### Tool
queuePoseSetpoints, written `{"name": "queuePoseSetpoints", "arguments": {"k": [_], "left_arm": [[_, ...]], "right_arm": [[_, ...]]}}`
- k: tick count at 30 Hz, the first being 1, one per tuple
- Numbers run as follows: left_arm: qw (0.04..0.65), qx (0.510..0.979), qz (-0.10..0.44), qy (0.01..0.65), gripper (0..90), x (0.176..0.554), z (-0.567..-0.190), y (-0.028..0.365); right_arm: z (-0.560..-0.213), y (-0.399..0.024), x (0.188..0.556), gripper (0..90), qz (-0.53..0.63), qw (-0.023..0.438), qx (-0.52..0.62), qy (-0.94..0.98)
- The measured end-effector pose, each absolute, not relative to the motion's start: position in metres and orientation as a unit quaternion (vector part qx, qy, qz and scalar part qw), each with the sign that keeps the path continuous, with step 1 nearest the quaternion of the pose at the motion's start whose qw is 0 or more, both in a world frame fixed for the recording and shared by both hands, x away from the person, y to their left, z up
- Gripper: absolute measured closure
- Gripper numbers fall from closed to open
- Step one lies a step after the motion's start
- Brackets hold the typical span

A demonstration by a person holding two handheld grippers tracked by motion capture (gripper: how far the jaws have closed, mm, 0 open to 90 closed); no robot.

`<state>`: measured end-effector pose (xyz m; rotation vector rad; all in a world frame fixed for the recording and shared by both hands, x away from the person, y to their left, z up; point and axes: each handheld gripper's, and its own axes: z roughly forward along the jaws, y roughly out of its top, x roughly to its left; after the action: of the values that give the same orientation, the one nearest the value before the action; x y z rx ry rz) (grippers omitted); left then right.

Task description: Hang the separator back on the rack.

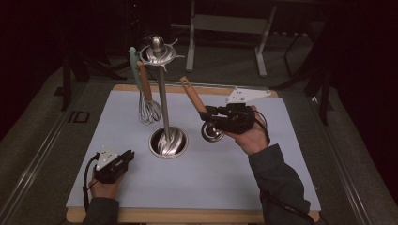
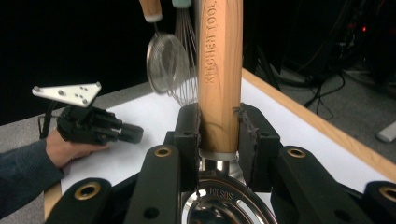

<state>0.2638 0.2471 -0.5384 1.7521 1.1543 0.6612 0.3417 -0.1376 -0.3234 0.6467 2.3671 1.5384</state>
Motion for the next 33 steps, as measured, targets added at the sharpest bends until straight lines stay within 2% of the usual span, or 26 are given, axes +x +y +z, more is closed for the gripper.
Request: {"name": "queuePoseSetpoints", "arguments": {"k": [18,33], "left_arm": [[0.454,0.709,0.269,0.468,80.0,0.264,-0.539,0.247],[0.454,0.709,0.268,0.468,80.0,0.264,-0.539,0.247]], "right_arm": [[-0.290,-0.130,0.331,70.9,0.581,0.121,0.159,0.789],[-0.284,-0.109,0.331,70.8,0.576,0.124,0.139,0.796]]}}
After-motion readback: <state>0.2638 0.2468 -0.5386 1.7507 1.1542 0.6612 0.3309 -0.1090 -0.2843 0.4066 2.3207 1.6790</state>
